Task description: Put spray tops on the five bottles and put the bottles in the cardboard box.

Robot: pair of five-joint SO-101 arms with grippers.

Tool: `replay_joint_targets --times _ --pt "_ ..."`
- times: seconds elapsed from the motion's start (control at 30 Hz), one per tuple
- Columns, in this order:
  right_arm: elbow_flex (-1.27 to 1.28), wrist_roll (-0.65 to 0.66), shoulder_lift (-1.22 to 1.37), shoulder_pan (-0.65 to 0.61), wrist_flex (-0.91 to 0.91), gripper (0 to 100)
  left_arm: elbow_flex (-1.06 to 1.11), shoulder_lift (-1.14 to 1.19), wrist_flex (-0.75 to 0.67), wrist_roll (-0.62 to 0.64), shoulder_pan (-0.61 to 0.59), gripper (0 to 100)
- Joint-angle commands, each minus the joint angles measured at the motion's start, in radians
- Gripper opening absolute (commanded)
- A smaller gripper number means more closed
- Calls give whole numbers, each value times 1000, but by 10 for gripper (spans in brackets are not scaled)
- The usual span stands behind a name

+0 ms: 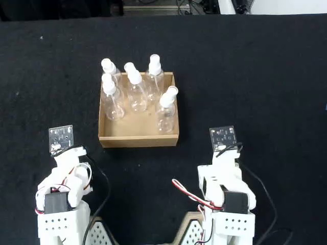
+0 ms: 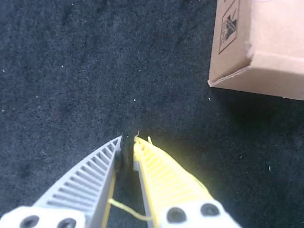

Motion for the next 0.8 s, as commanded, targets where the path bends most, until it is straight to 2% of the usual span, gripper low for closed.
replay_joint_targets --times 0.0,0.77 --pt "-4 -2 -97 -9 6 11 22 -11 17 -2 5 30" --pt "-4 -2 -97 -9 6 11 22 -11 17 -2 5 30"
